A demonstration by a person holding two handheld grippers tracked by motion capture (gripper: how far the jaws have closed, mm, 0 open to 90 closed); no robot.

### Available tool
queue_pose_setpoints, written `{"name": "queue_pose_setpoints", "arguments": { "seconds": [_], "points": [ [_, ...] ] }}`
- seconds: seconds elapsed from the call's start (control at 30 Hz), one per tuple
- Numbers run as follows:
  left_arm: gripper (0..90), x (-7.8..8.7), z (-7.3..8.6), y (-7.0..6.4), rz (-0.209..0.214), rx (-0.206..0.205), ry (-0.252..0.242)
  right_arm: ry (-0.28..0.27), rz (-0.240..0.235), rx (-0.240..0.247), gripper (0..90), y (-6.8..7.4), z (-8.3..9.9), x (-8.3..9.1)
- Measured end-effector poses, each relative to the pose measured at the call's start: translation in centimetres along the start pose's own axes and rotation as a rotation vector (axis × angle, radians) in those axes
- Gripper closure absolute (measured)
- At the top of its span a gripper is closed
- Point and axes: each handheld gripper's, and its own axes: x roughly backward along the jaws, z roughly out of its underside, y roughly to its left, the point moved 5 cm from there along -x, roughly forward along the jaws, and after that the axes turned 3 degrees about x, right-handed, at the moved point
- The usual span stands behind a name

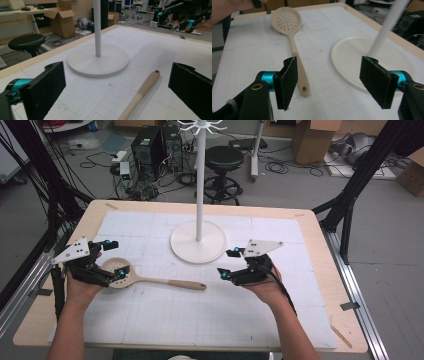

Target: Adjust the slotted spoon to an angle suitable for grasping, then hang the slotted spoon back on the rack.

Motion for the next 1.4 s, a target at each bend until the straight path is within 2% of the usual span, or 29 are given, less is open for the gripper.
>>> {"name": "queue_pose_setpoints", "arguments": {
  "seconds": [0.03, 0.07, 0.2, 0.23, 0.27, 0.43, 0.47, 0.6, 1.1, 1.27, 1.4],
  "points": [
    [1.7, 0.0, 0.0, 0.0, 0.0, 0.0, 0.0, 0.0, 0.0, 0.0, 28.8, 0.0, 0.0, 0.0],
    [1.7, -0.1, 0.0, 0.0, 0.004, -0.001, 0.002, -0.023, 0.02, -0.034, 26.3, -0.2, 0.4, 1.2],
    [1.7, -0.1, 0.0, 0.0, 0.009, -0.002, 0.002, -0.056, 0.05, -0.068, 22.3, -0.4, 1.0, 2.5],
    [1.7, -0.1, 0.0, 0.0, 0.01, -0.001, 0.0, -0.093, 0.079, -0.097, 20.1, -0.7, 1.5, 3.5],
    [1.7, -0.2, 0.1, 0.1, 0.015, 0.001, 0.001, -0.107, 0.086, -0.114, 19.3, -0.8, 1.7, 3.9],
    [1.7, -0.3, 0.2, 0.1, 0.016, 0.006, 0.004, -0.148, 0.119, -0.142, 15.4, -1.3, 2.1, 5.0],
    [1.7, -0.3, 0.2, 0.1, 0.019, 0.005, 0.005, -0.171, 0.13, -0.151, 15.2, -1.5, 2.1, 5.4],
    [1.7, -0.4, 0.1, -0.1, 0.022, 0.003, 0.005, -0.205, 0.132, -0.163, 14.3, -1.7, 2.1, 6.0],
    [1.7, -0.8, 0.1, -0.4, 0.052, -0.003, 0.027, -0.205, 0.148, -0.188, 13.6, -2.3, 2.7, 6.3],
    [1.7, -1.3, -0.4, -1.1, 0.083, -0.025, 0.05, -0.203, 0.147, -0.181, 13.7, -2.2, 2.7, 6.3],
    [1.7, -2.4, -0.9, -1.9, 0.111, -0.053, 0.088, -0.202, 0.151, -0.182, 13.7, -2.4, 2.7, 6.4]
  ]
}}
